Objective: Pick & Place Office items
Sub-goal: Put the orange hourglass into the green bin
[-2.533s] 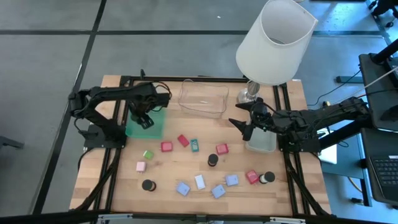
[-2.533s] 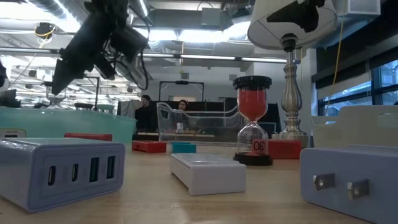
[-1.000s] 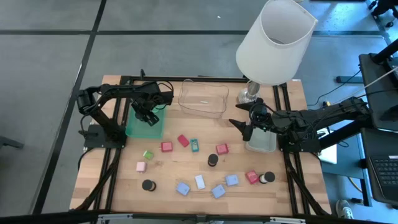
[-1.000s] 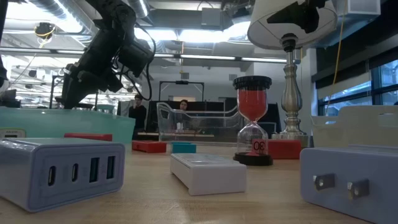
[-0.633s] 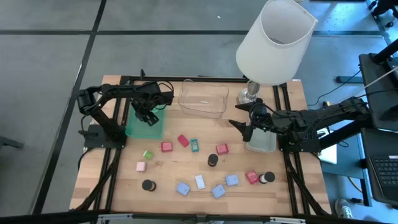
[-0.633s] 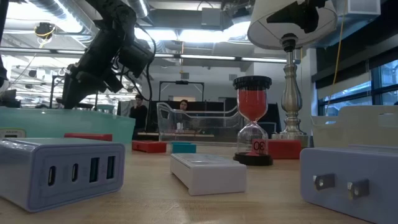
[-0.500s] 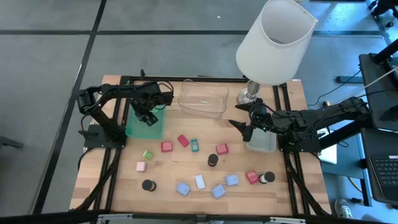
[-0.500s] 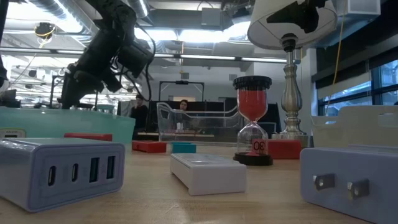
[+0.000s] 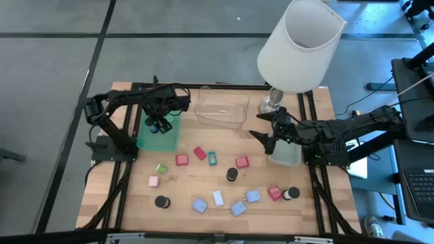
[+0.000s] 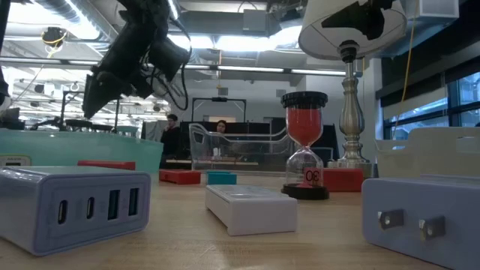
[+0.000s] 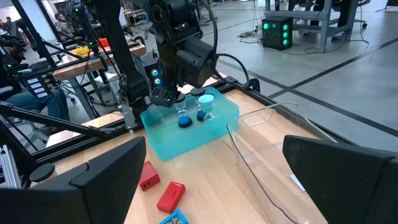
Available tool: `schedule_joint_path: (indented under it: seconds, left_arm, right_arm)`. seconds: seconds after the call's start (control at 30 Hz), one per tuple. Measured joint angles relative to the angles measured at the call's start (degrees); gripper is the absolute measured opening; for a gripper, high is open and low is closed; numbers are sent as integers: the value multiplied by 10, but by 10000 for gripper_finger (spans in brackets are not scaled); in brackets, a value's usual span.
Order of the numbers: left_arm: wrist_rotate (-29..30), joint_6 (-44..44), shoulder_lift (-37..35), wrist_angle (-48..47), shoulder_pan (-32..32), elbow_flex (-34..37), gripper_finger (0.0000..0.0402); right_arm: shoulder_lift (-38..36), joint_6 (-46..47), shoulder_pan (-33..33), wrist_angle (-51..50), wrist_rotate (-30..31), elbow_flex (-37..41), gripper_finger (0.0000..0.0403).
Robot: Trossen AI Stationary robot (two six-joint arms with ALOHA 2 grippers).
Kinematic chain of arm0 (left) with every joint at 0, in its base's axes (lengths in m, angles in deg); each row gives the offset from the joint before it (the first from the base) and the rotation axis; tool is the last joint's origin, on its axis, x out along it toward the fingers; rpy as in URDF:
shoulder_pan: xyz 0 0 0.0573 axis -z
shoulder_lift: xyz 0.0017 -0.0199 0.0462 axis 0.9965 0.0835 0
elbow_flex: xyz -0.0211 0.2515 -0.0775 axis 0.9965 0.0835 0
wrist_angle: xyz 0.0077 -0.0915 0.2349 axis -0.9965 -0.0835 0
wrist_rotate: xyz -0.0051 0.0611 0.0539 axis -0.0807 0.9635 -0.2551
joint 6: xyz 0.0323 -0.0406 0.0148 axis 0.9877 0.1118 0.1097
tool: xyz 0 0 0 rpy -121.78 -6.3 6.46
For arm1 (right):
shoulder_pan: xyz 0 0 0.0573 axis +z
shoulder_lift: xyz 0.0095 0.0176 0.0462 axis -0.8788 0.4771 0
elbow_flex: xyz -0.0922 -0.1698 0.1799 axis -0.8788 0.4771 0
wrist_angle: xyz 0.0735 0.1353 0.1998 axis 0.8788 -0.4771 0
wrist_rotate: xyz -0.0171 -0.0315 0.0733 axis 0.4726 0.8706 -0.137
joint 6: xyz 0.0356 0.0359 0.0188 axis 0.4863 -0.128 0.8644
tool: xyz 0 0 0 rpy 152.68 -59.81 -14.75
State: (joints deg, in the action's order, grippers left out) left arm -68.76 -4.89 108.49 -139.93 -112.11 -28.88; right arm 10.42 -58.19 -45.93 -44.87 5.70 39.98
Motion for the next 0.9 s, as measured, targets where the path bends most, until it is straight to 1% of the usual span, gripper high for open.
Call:
schedule_joint_path:
  seconds: [0.07, 0.23, 0.33, 0.43, 0.63, 0.77, 0.9]
  left_arm:
    - [-9, 7, 0, 0, 0, -13, 255]
    - [-7, 11, -11, -1, 16, -43, 255]
    - [-8, 4, -26, 0, 41, -60, 255]
    - [-12, -21, -50, 0, 82, -76, 255]
    - [-17, -109, -111, 27, 211, -81, 255]
    - [-18, -172, -142, 85, 319, -81, 256]
    - [-18, -220, -152, 163, 429, -81, 256]
  right_arm:
    - [0, -1, 0, 0, 0, 0, 382]
    - [0, -1, 0, 0, 0, 0, 382]
    - [0, -1, 0, 0, 0, 0, 382]
    - [0, -1, 0, 0, 0, 0, 382]
    - [0, -1, 0, 0, 0, 0, 382]
    - [0, -1, 0, 0, 0, 0, 382]
    - [0, 0, 0, 0, 0, 0, 382]
